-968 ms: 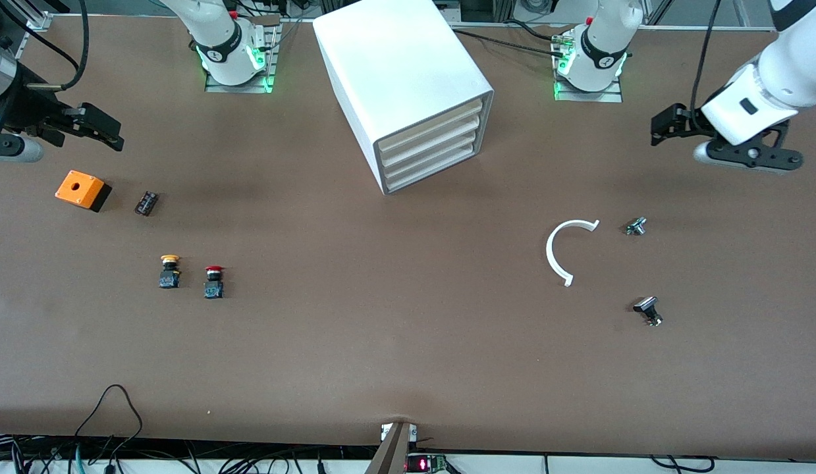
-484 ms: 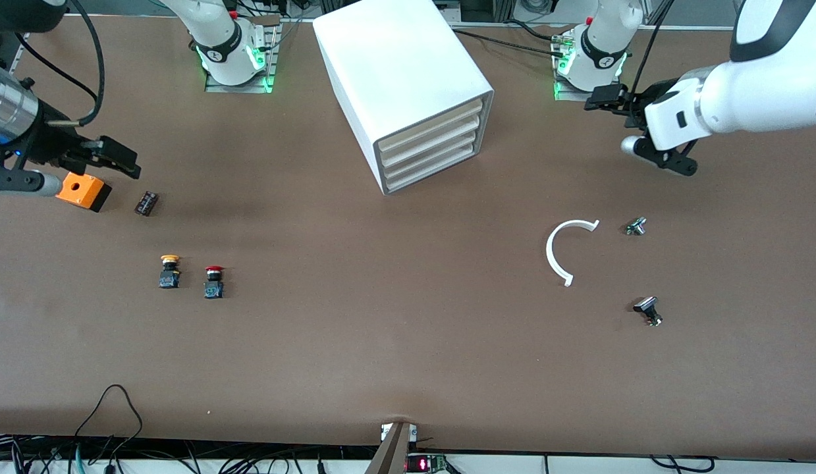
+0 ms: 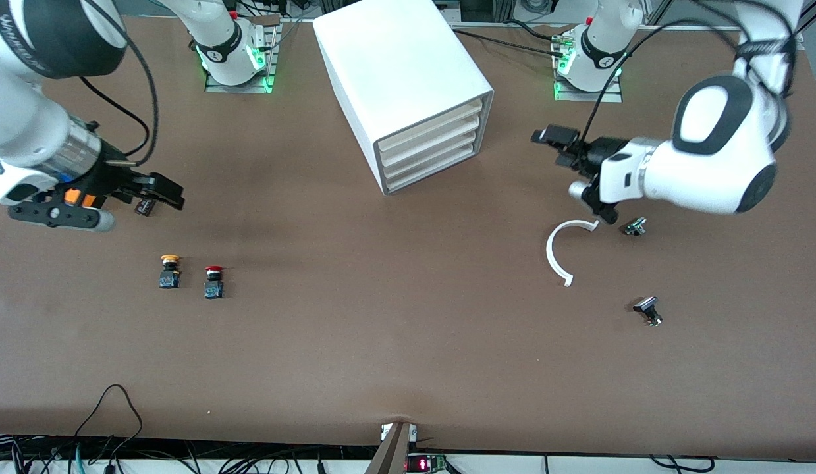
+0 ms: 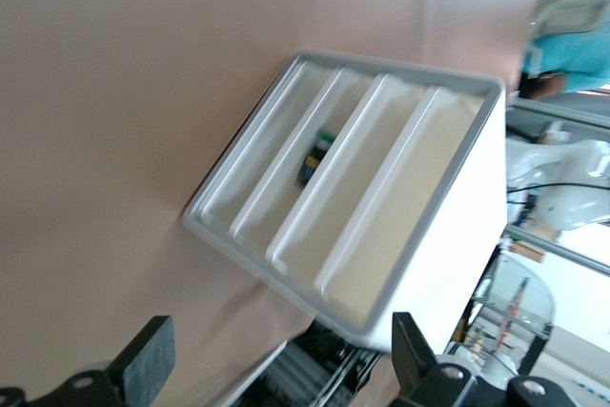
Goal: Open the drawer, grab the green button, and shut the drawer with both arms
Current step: 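Grip the drawer handle with the left gripper and pull the drawer open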
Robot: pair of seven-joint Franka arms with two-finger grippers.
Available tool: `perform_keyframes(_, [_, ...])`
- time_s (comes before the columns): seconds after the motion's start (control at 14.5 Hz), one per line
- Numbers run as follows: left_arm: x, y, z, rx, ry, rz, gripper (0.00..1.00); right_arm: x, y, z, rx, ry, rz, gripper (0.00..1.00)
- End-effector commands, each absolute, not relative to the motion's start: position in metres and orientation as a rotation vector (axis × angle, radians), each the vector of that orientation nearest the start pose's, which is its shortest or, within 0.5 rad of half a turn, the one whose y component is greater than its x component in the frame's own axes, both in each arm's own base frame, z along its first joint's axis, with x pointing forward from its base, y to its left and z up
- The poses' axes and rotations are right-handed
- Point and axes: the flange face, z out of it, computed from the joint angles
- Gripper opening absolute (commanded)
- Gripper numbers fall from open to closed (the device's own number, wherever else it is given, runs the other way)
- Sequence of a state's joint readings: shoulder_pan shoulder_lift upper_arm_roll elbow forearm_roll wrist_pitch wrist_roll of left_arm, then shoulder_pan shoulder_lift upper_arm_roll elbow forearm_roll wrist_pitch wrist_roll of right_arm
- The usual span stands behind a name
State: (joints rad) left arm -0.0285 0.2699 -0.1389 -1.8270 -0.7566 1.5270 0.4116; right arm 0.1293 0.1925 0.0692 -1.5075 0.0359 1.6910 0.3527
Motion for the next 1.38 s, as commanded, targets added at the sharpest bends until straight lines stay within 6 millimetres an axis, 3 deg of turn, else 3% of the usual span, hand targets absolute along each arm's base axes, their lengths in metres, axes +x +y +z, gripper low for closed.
perform_keyframes(0.0, [0.53,-0.173,0.327,2.056,-0.471,-0.423,1.0,0.624,0.14,0.555,-3.072,0.335,0.011,1.0])
perform_keyframes(0.14, [0.503,-0.181,0.289,1.95,-0.462,-0.362,1.0,0.628,0.156,0.554,-3.063,0.387,0.006,1.0])
perform_keyframes(0.48, [0.476,-0.191,0.218,1.885,-0.489,-0.303,0.98,0.63,0.195,0.536,-3.04,0.53,0.011,1.0])
perform_keyframes(0.76, [0.447,-0.216,0.162,1.768,-0.458,-0.206,0.88,0.63,0.22,0.532,-3.013,0.644,0.017,1.0])
perform_keyframes(1.04, [0.419,-0.243,0.139,1.73,-0.389,-0.217,0.69,0.626,0.251,0.526,-2.997,0.722,0.026,1.0])
perform_keyframes(1.31, [0.399,-0.245,0.12,1.701,-0.376,-0.22,0.6,0.618,0.286,0.526,-2.976,0.801,0.023,1.0])
